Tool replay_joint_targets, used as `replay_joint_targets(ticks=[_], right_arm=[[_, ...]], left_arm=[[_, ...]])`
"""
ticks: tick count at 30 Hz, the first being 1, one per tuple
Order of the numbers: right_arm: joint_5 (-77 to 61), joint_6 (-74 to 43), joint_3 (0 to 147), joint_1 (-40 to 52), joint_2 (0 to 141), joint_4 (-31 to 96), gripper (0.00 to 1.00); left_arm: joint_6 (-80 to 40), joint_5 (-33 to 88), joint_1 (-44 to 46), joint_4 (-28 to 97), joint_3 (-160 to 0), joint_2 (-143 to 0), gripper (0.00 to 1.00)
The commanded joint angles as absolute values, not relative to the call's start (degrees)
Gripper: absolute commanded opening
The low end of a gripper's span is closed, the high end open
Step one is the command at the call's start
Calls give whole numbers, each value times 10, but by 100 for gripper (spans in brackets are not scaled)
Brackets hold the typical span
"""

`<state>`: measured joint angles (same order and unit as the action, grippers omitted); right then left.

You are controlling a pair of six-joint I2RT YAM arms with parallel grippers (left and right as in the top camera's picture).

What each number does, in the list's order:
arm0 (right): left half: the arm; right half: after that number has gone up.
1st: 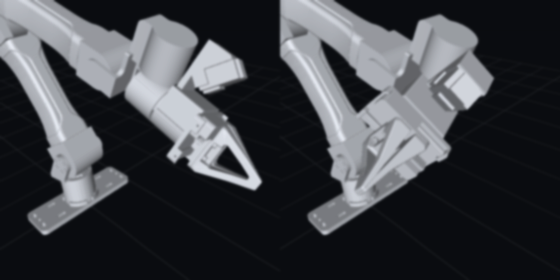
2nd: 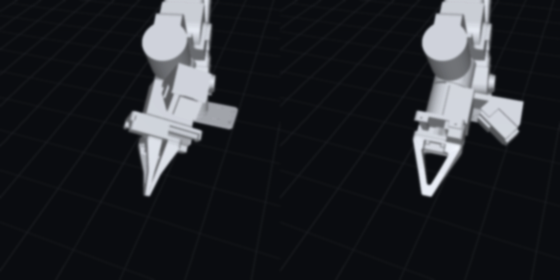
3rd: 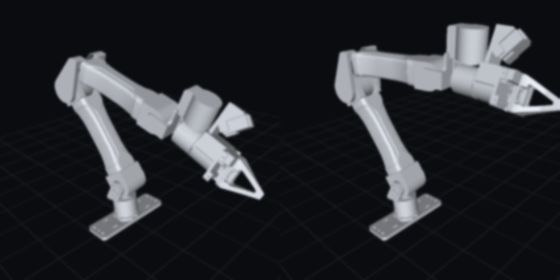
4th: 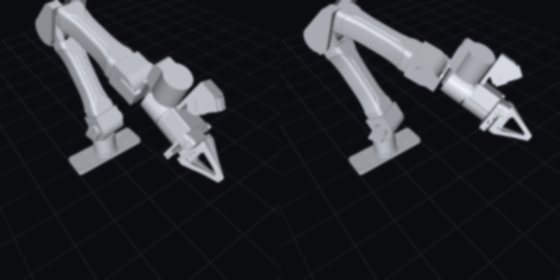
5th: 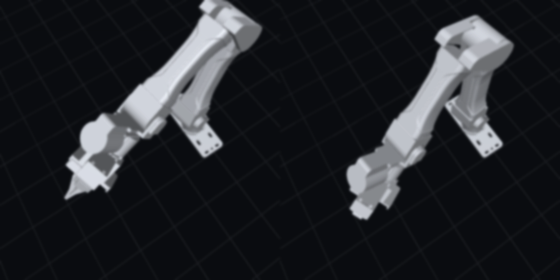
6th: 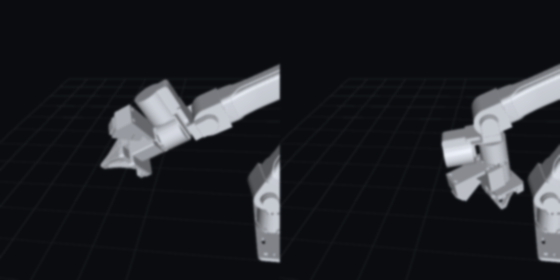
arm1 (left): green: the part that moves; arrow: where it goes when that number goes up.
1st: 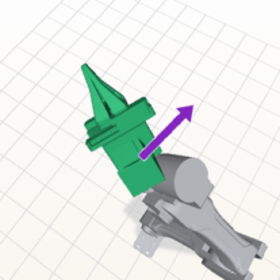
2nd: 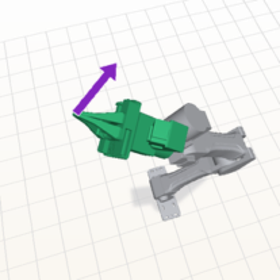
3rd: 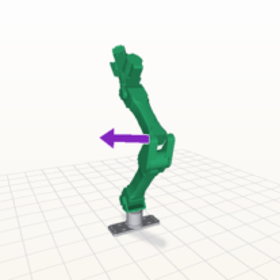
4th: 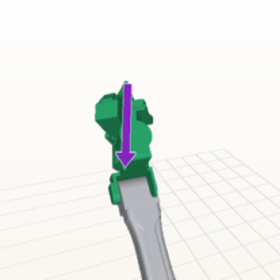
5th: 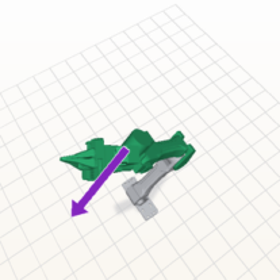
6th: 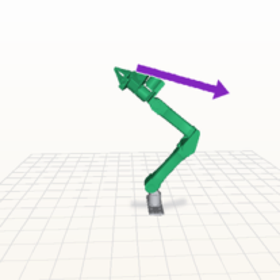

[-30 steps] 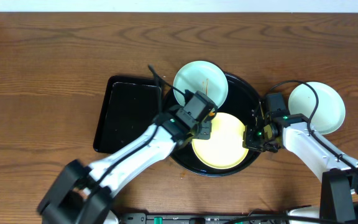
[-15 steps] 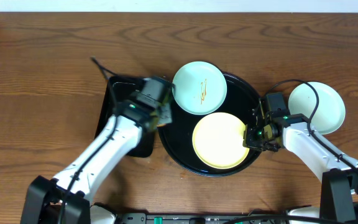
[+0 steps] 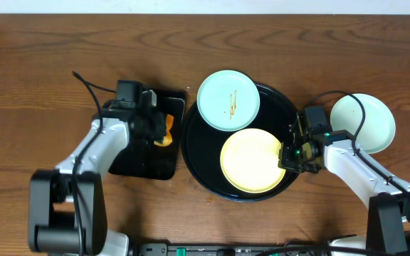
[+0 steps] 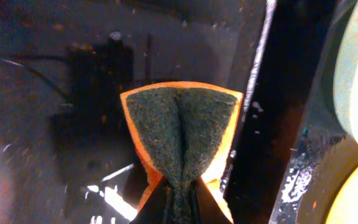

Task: Clean dirty plates on tray and stack at the side
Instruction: 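Return the sponge with the left gripper into the black basin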

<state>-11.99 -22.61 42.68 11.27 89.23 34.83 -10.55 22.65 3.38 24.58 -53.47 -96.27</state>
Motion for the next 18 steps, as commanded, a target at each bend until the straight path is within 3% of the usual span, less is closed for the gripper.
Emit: replay_joint_targets(ticks=[1, 7, 13, 18], right_arm=[[-65, -235, 422, 117, 900, 348, 1], [-65, -230, 422, 117, 900, 355, 1], [-65, -231, 422, 117, 900, 356, 1], [-64, -231, 422, 117, 900, 354, 1]], left_arm=[[-49, 315, -1, 238, -531, -1012, 7], [-49, 305, -59, 228, -531, -1065, 8], [-50, 270, -81, 229, -531, -1067, 15], [-50, 327, -69, 232, -531, -1054, 14]])
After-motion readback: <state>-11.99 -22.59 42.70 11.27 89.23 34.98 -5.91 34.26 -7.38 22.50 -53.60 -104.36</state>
